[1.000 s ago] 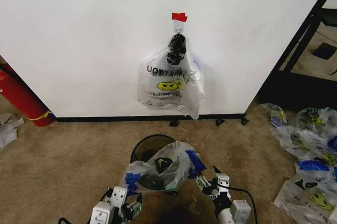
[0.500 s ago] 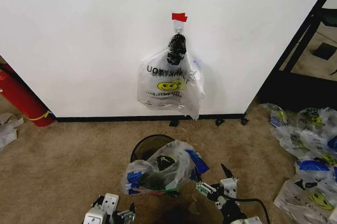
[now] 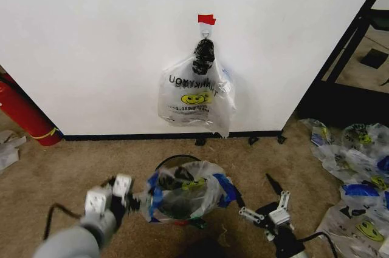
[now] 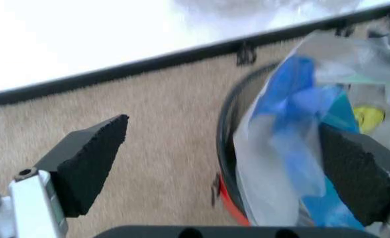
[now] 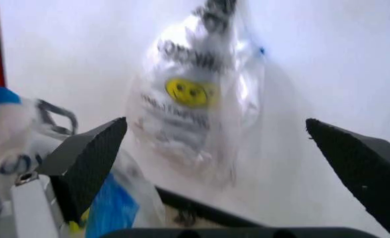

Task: Pick up the garbage bag from the wall and place it over the trash bin.

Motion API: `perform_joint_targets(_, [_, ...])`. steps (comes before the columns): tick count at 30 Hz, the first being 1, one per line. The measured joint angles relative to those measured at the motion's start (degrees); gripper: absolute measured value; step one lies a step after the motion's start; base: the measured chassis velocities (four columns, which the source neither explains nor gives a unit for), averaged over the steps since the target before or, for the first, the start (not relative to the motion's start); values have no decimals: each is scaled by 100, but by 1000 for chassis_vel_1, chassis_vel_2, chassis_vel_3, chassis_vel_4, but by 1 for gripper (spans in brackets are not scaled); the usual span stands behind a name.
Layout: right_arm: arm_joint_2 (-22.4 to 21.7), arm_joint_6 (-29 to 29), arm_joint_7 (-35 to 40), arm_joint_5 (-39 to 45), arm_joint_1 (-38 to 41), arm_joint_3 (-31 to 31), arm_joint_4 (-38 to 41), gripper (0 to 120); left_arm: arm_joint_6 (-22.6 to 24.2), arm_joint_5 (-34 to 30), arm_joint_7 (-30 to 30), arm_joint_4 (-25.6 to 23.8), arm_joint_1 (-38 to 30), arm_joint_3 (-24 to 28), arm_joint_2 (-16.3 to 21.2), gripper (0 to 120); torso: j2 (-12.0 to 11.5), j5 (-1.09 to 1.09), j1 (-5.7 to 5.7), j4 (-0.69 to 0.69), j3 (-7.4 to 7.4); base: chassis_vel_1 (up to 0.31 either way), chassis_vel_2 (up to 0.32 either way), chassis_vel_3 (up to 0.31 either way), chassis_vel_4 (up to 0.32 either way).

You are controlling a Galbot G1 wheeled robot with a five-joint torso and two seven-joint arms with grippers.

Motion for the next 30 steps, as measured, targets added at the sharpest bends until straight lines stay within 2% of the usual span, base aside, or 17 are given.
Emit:
perform_joint_targets(5, [164, 244, -296, 153, -82, 220, 33, 100, 90, -7, 66, 1, 115, -178, 139, 100, 0, 0, 0, -8, 0, 0, 0, 0, 0])
perform_joint_targets(7, [284, 360, -339, 170, -202, 369, 4, 100, 271, 101, -110, 4, 346, -92, 210, 100, 0, 0, 0, -4, -1, 0, 0, 0, 0])
perform_joint_targets(11, [372, 416, -342, 152, -259, 457, -57, 100, 433, 135, -379, 4, 545, 91, 208, 100, 0, -2, 0, -8, -1, 0, 0, 0, 0])
perform_joint_targets(13, [435, 418, -333, 135, -285, 478, -60, 100, 485, 237, -580, 5, 679, 208, 195, 100, 0, 0, 0, -3, -1, 0, 0, 0, 0])
perform_joint_targets(16, [554, 418, -293, 103, -352, 515, -27, 100, 497, 25, -702, 5, 727, -138, 243, 99, 0, -3, 0, -7, -1, 0, 0, 0, 0])
perform_joint_targets(18, [575, 412, -268, 99, -357, 516, -28, 100, 495, -445, -718, 5, 701, -754, 297, 99, 0, -1, 0, -7, -1, 0, 0, 0, 0])
perform_joint_targets(19, [575, 412, -268, 99, -357, 516, -28, 100, 495, -445, -718, 5, 701, -754, 297, 99, 0, -1, 0, -7, -1, 0, 0, 0, 0])
perform_joint_targets(20, [573, 400, -257, 103, -343, 503, -42, 100, 494, -935, -752, 5, 641, -1253, 334, 99, 0, 0, 0, -6, -1, 0, 0, 0, 0])
perform_joint_targets(23, [535, 365, -241, 141, -298, 467, -61, 100, 500, -1803, -808, 4, 403, -1876, 422, 100, 1, -1, 0, -5, -1, 0, 0, 0, 0])
perform_joint_targets(27, [499, 321, -211, 168, -270, 465, -65, 100, 512, -2032, -810, 4, 245, -1935, 516, 100, 1, 0, 0, -7, -1, 0, 0, 0, 0])
perform_joint_targets(30, [482, 296, -149, 212, -274, 541, -83, 100, 664, -1948, -777, 4, 444, -1650, 490, 100, 1, 0, 0, -6, -1, 0, 0, 0, 0])
